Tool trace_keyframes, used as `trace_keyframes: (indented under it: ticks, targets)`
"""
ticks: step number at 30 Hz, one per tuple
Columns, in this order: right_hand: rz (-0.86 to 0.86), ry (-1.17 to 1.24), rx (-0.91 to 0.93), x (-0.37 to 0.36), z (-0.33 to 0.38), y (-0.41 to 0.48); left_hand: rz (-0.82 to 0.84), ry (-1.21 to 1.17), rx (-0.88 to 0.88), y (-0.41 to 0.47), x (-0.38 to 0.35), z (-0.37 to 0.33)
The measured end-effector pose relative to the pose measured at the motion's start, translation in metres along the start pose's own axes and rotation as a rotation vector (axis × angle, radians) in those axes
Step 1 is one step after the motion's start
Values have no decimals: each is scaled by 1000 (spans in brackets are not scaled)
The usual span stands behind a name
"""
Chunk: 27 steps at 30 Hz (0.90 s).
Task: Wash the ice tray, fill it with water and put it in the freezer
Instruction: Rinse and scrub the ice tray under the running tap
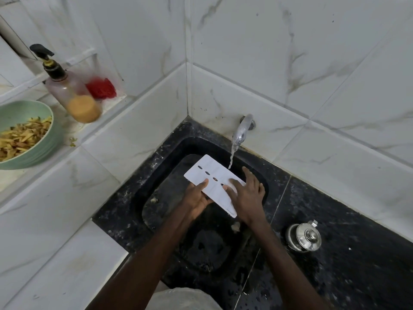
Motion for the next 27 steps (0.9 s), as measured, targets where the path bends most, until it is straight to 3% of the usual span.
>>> trace_keyframes:
  ticks: [2, 6, 11, 16, 19, 21, 27]
  targets:
    - [38, 24, -50, -1, -3, 2, 16, -8, 8, -1, -3, 3]
    - [83, 21, 88, -6, 11, 2, 32, -20, -19, 0, -4, -4]
    - [82, 32, -48, -1, 2, 8, 23, -24, -12, -1, -6, -1]
    - [101, 36, 77, -9, 18, 6, -21, -30, -49, 2, 7, -11]
    - [15, 75, -28, 3, 0, 3, -53, -31, -91, 0, 16, -21]
    - [45, 81, -58, 0, -3, 5, -65, -28, -76, 0, 16, -21]
    - [107, 79, 49, -10, 12, 3, -23, -29, -56, 9, 21, -21]
Point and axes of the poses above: each hand's wrist, its own y-axis towards the middle knuckle, its own x-axis out of the back of the hand, z = x × y, the point moved 9 cm from there along y, towards the middle knuckle, and after that the axes turned 12 degrees about x, right-handed, at the moved point
